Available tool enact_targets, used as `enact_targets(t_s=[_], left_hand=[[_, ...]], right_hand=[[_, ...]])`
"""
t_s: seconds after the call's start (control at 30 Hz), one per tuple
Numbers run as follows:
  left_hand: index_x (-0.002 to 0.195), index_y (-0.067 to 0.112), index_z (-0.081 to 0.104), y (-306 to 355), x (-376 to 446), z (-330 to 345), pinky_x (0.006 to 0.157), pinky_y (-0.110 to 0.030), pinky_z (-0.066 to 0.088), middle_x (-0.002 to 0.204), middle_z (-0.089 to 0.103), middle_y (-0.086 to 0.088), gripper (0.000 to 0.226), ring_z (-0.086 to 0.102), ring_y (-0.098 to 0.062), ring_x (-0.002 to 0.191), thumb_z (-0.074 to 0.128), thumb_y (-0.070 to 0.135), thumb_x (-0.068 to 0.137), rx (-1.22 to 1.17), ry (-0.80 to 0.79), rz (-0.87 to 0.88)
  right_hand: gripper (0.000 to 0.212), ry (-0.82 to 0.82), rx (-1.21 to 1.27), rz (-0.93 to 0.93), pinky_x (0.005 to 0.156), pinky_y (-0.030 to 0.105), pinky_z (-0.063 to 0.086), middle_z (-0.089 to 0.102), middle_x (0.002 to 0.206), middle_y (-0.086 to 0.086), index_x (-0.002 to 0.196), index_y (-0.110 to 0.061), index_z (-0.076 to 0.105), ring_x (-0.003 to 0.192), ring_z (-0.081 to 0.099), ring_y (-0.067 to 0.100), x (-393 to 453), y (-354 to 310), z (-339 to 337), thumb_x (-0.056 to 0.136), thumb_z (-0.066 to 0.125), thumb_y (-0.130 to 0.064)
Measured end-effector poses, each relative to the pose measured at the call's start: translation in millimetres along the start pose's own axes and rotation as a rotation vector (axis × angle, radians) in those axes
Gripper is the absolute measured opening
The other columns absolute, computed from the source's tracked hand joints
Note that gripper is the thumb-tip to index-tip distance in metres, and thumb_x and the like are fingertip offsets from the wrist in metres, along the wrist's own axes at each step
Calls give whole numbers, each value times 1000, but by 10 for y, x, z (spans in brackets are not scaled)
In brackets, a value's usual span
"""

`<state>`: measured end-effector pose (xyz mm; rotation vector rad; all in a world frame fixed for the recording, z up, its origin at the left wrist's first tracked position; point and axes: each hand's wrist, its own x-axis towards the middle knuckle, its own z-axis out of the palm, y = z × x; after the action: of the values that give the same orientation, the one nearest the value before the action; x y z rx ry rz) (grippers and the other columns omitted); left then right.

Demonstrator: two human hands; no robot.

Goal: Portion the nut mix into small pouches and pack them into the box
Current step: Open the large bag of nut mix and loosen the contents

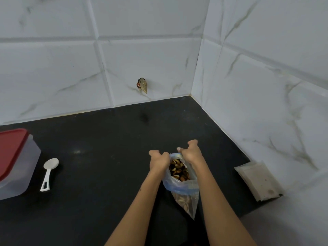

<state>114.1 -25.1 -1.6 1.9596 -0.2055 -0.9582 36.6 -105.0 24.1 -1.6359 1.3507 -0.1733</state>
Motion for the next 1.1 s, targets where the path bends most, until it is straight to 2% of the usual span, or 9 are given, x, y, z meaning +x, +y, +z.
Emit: enact_targets(t_s=[0.2,0.27,0.37,0.43,0.6,0.73,0.87,1.0,1.1], left_hand=[[126,9,48,-57,-152,-171,88,-32,45,126,53,-9,54,54,-25,114,49,52,94,269,126,260],[121,5,51,-71,-269,-299,77,-32,46,119,60,-12,71,60,-27,106,46,67,87,360,150,207],[99,4,61,-156,-537,-464,62,-32,57,92,70,-12,81,69,-24,78,44,80,77,412,-15,49],[91,5,59,-220,-688,-471,55,-28,57,83,69,-10,67,70,-19,68,56,71,78,332,-158,-46],[87,-2,68,-396,-820,-420,56,-28,58,76,73,-15,37,72,-21,63,81,31,75,-108,-274,-91],[95,-7,67,-427,-864,-361,61,-32,61,81,74,-20,22,74,-26,73,76,2,77,-458,-327,-199],[103,-11,60,-383,-890,-309,57,-36,61,74,72,-24,20,70,-31,76,62,-11,83,-741,-377,-352],[101,-10,58,-417,-909,-325,61,-37,55,86,67,-24,16,66,-30,78,55,-10,86,-690,-329,-335],[99,-8,61,-438,-900,-357,64,-35,56,86,68,-20,12,67,-26,76,60,-3,88,-446,-307,-245]], right_hand=[[47,163,-317,-65,77,33,43,52,121,8,123,-15,48,104,54,22,-206,139,-129,92,48,-50],[57,260,-352,36,69,31,41,55,114,10,120,-11,51,96,56,21,-369,222,-223,88,48,-58],[65,211,-318,207,70,33,52,61,93,9,116,-10,51,84,62,20,-611,360,-363,84,48,-66],[66,84,-139,286,77,34,56,59,88,9,122,-8,47,78,64,19,-744,394,-410,83,55,-61],[43,-113,174,331,56,25,57,68,91,16,109,-1,55,72,69,20,-893,476,-356,78,75,-23],[13,-125,553,294,64,32,59,67,89,19,95,-1,58,78,69,26,-964,603,-330,84,63,2],[9,-152,817,290,68,38,57,65,95,25,91,1,54,85,67,31,-1023,671,-355,88,52,10],[17,-149,877,368,59,37,58,65,100,26,101,4,53,87,67,34,-1021,775,-311,86,49,10],[14,-106,621,378,59,30,55,69,92,19,99,0,56,80,68,25,-1032,786,-301,86,53,2]])
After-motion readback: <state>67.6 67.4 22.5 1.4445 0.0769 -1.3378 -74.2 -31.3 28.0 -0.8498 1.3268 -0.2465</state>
